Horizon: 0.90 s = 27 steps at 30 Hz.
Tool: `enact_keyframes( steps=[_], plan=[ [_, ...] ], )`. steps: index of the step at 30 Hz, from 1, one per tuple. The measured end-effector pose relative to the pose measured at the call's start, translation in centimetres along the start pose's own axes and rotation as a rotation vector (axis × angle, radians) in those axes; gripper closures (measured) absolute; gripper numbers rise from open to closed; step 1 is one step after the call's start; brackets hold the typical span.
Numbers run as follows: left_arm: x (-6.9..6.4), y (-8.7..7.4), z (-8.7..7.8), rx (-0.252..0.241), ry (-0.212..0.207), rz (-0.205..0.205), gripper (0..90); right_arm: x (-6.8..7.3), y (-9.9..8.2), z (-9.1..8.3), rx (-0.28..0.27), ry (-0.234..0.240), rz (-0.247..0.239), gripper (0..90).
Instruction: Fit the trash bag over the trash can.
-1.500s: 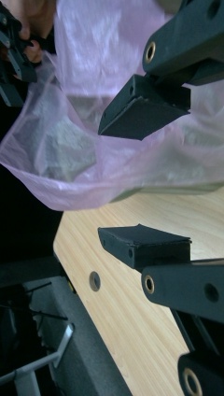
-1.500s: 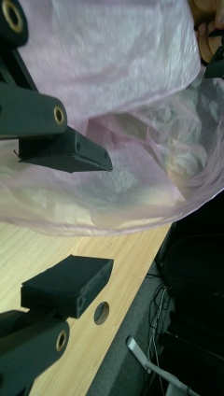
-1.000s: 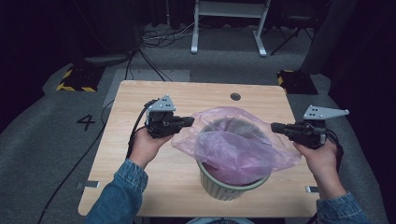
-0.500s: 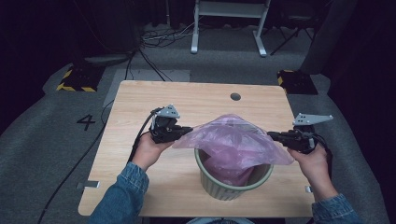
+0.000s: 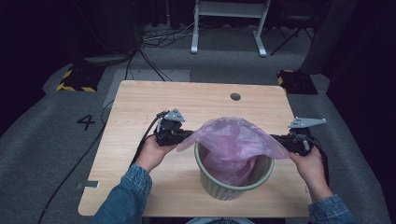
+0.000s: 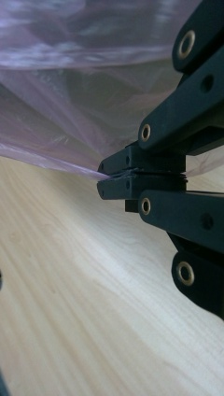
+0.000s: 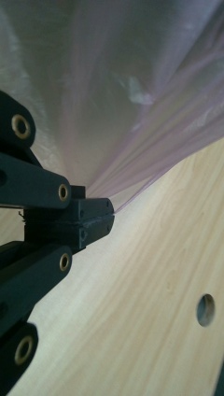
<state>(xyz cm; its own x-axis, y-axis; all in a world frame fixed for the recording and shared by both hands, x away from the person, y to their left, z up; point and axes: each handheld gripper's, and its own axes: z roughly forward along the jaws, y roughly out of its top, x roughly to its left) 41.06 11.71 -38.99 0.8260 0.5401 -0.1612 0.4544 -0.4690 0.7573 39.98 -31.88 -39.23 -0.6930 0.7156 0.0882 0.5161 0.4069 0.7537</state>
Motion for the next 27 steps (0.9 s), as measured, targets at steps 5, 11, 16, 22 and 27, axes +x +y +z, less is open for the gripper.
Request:
enact_keyframes(
  steps=[5,11,16,22,27],
  plan=[
    [0.3,-1.6,-0.4,-0.021,-0.022,-0.027,86.2,0.2,-1.6,-0.5,-0.025,0.061,0.021,90.0],
    [0.1,-2.8,-0.6,-0.019,-0.048,-0.035,88.7,1.3,-3.0,-0.5,-0.005,0.098,-0.001,90.0],
    [0.0,-4.1,0.5,0.006,-0.072,-0.047,88.9,1.8,-4.3,0.3,0.026,0.121,-0.002,90.0],
    [0.1,-4.6,-1.0,-0.042,-0.05,-0.08,65.2,1.4,-5.1,-0.4,-0.021,0.092,0.02,66.2],
    [0.5,-4.5,-4.0,-0.137,-0.053,-0.089,51.3,0.4,-4.9,-3.2,-0.143,0.036,0.034,51.1]
  ],
)
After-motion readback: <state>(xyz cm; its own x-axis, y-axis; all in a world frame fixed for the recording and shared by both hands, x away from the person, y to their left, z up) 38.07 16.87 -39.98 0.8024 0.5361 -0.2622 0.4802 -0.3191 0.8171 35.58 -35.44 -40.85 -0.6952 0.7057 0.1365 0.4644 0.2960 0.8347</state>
